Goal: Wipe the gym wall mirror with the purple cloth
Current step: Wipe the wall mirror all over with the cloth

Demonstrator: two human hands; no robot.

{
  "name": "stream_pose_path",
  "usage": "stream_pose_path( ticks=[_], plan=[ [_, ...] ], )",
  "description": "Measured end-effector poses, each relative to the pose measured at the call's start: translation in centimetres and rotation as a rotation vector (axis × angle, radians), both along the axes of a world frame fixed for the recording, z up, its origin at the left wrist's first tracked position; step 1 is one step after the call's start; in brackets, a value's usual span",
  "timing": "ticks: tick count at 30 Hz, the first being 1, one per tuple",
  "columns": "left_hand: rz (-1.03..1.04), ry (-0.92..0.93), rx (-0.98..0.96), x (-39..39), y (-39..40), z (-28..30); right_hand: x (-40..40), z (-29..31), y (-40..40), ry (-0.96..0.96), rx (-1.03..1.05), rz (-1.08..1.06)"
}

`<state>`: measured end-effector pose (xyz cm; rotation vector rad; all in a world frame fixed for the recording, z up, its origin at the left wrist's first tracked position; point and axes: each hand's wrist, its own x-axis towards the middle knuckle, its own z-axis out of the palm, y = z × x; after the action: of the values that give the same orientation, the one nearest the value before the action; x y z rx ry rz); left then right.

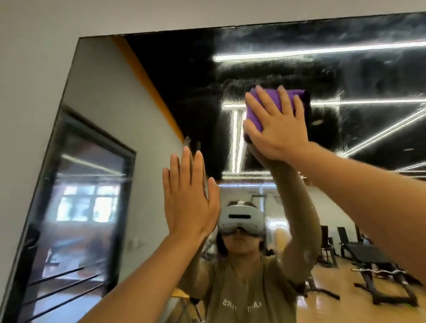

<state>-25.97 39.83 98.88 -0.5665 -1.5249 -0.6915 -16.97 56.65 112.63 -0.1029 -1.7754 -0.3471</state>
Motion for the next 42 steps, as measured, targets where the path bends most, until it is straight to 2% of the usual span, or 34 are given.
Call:
stream_pose_path(
  ticks=[2, 4, 6, 11, 14, 18, 22, 25, 28, 32, 38, 40, 42],
  plan=[
    [0.002, 0.006, 0.001, 0.0, 0.0, -0.1, 0.2, 1.4, 0.1, -0.012, -0.046, -0.010],
    [0.005, 0.012, 0.002, -0.1, -0.1, -0.2, 0.0, -0.3, 0.1, 0.028, -0.020, -0.009],
    [0.006, 0.013, 0.002, -0.1, -0.1, -0.3, 0.0, -4.4, 0.2, 0.067, 0.031, 0.011],
    [-0.010, 0.039, -0.079, 0.5, 1.3, -0.4, 0.6, -17.5, 2.2, 0.019, 0.201, 0.019],
    [-0.026, 0.040, -0.082, 1.1, 2.9, -0.4, 1.4, -21.0, 3.4, -0.027, 0.280, -0.010],
    [0.021, 0.032, -0.055, 1.2, 3.5, -0.3, 1.7, -18.5, 4.4, -0.094, 0.318, 0.011],
    [0.011, 0.016, -0.037, 1.4, 3.7, -0.5, 1.9, -9.7, 5.2, 0.004, 0.145, 0.003],
    [0.045, -0.033, -0.027, 2.2, 4.7, -0.3, 2.7, -2.5, 5.2, 0.010, 0.016, -0.021],
    [0.068, -0.037, 0.000, 2.5, 5.3, -0.1, 2.9, 0.2, 5.3, 0.001, -0.035, -0.029],
    [0.095, -0.030, 0.006, 2.5, 5.5, -0.3, 2.3, -4.2, 5.3, 0.070, 0.011, 0.005],
    [0.109, -0.063, -0.007, 2.9, 5.6, -0.2, 2.8, -18.1, 6.5, 0.039, 0.160, 0.072],
    [0.111, -0.070, -0.011, 3.1, 5.7, -0.2, 2.9, -19.7, 7.1, 0.019, 0.197, 0.071],
    [0.113, -0.073, -0.018, 3.3, 5.8, -0.2, 3.1, -18.8, 7.6, -0.010, 0.232, 0.064]
  ],
)
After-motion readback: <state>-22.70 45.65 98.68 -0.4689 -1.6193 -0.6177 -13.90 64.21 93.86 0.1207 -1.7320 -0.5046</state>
